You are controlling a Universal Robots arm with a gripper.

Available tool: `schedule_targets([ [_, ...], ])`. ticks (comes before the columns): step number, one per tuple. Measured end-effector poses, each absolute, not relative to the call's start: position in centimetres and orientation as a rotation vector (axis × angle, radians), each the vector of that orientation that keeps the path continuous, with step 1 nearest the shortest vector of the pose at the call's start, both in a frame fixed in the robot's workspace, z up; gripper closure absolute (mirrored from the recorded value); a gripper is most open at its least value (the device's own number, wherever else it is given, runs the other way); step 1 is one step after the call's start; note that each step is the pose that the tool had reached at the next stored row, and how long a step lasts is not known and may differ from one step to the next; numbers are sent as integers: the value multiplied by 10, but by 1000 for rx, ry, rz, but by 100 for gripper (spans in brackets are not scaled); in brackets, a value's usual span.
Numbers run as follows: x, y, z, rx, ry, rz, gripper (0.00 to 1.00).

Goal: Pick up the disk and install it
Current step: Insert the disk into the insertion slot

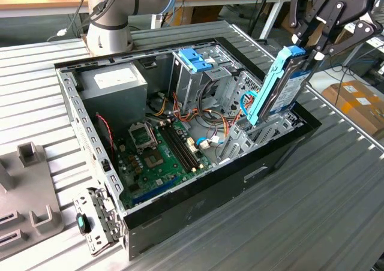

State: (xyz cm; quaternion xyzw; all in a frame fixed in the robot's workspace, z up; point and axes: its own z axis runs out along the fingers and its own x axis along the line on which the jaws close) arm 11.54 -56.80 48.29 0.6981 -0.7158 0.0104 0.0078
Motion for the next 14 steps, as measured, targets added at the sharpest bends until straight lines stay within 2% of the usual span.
schedule_targets([
  [14, 112, -558, 470, 2181, -2237, 35, 65],
])
